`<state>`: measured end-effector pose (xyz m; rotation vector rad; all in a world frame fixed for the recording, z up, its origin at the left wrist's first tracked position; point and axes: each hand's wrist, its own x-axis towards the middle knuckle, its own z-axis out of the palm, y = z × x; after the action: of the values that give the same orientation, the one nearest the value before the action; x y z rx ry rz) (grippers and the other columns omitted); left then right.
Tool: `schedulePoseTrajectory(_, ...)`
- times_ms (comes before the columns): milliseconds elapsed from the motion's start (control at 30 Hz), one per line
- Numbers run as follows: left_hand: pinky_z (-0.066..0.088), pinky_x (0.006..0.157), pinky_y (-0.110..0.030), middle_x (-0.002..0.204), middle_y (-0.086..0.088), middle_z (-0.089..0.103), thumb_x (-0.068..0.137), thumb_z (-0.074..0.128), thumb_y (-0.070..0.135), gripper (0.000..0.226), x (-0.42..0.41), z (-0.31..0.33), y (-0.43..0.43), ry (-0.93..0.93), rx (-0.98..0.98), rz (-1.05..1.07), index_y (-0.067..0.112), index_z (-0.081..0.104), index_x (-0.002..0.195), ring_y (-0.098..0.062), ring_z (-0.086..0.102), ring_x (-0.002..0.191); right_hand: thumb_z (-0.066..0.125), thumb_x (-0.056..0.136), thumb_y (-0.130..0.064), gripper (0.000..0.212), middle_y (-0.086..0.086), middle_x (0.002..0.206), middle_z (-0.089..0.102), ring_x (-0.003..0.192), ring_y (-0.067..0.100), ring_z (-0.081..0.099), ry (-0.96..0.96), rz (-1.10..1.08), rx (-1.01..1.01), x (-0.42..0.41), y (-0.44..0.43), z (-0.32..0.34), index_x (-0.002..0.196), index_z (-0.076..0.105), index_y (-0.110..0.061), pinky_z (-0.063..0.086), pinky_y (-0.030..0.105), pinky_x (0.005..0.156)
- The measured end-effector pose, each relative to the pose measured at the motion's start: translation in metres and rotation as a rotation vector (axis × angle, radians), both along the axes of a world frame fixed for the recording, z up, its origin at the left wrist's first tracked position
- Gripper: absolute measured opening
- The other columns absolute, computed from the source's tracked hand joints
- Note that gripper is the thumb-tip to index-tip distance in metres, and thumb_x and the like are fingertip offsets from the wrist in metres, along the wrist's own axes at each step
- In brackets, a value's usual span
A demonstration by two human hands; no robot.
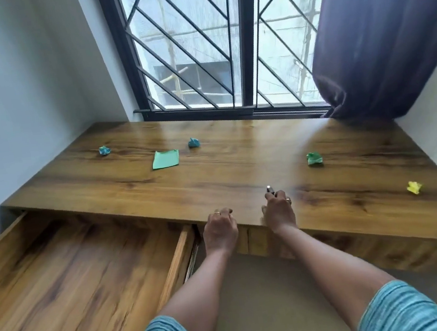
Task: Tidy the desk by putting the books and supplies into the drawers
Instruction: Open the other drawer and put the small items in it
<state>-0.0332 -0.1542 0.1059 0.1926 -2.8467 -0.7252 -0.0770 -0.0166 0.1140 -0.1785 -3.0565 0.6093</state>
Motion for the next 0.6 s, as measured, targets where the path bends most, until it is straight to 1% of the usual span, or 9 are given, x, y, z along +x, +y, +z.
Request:
schedulePoseTrajectory(67, 0.05, 0.09, -0.03, 0.119, -0.007, 0.063, 0.097, 0.042, 0.021, 0.031, -0.015, 0.006, 0.008, 0.003, -0.008, -0.005, 0.016, 0.057, 0.124, -0.021, 0.057, 0.112, 0.044, 0.096, -0.012, 0.035, 0.017, 0.131, 0.042, 0.12, 0.034, 0.045, -0.026, 0.045, 0.031, -0.016, 0.009, 0.002, 0.13, 0.05, -0.012, 0.042, 0.037, 0.098)
schedulePoseTrajectory(167, 0.049, 0.092, -0.03, 0.12, -0.007, 0.062, 0.097, 0.043, 0.02, 0.033, -0.029, 0.01, 0.014, 0.009, -0.03, -0.017, 0.014, 0.056, 0.126, -0.022, 0.056, 0.114, 0.037, 0.097, -0.01, 0.033, 0.016, 0.132, 0.038, 0.123, 0.034, 0.041, -0.079, 0.114, 0.063, -0.037, 0.013, 0.003, 0.126, 0.053, -0.012, 0.042, 0.037, 0.098)
schedulePoseTrajectory(267, 0.05, 0.093, -0.03, 0.12, -0.008, 0.062, 0.096, 0.044, 0.02, 0.033, -0.034, 0.009, 0.012, 0.001, -0.04, -0.011, 0.014, 0.056, 0.126, -0.022, 0.056, 0.114, 0.03, 0.097, -0.006, 0.036, 0.019, 0.135, 0.035, 0.127, 0.036, 0.036, -0.133, 0.161, 0.08, -0.054, 0.011, 0.0, 0.125, 0.052, -0.009, 0.039, 0.039, 0.101)
schedulePoseTrajectory(367, 0.05, 0.092, -0.031, 0.12, -0.008, 0.062, 0.096, 0.045, 0.019, 0.032, -0.033, 0.006, 0.006, 0.0, -0.025, 0.002, 0.013, 0.057, 0.125, -0.023, 0.056, 0.114, 0.028, 0.093, 0.005, 0.041, 0.021, 0.131, 0.042, 0.127, 0.037, 0.038, -0.19, 0.157, 0.083, -0.06, 0.006, -0.004, 0.127, 0.051, 0.002, 0.038, 0.04, 0.103)
schedulePoseTrajectory(433, 0.05, 0.092, -0.031, 0.119, -0.007, 0.063, 0.096, 0.045, 0.019, 0.032, -0.028, 0.003, -0.003, 0.001, -0.027, 0.013, 0.014, 0.058, 0.124, -0.022, 0.057, 0.113, 0.029, 0.091, 0.01, 0.042, 0.022, 0.128, 0.047, 0.125, 0.038, 0.041, -0.16, 0.137, 0.081, -0.059, 0.001, -0.006, 0.125, 0.052, 0.007, 0.039, 0.04, 0.103)
schedulePoseTrajectory(500, 0.05, 0.092, -0.031, 0.118, -0.007, 0.063, 0.095, 0.045, 0.019, 0.031, -0.021, 0.0, -0.014, 0.002, -0.023, 0.022, 0.014, 0.059, 0.123, -0.022, 0.057, 0.113, 0.03, 0.089, 0.012, 0.042, 0.023, 0.124, 0.052, 0.123, 0.038, 0.044, -0.123, 0.115, 0.091, -0.052, -0.005, -0.004, 0.123, 0.054, 0.008, 0.042, 0.039, 0.1)
schedulePoseTrajectory(600, 0.049, 0.093, -0.03, 0.117, -0.008, 0.065, 0.095, 0.046, 0.017, 0.03, -0.008, -0.003, -0.036, 0.015, -0.016, 0.052, 0.013, 0.061, 0.121, -0.022, 0.058, 0.111, 0.034, 0.088, 0.01, 0.038, 0.024, 0.118, 0.058, 0.118, 0.037, 0.05, -0.087, 0.095, 0.081, -0.042, -0.021, -0.005, 0.117, 0.058, 0.007, 0.045, 0.038, 0.095)
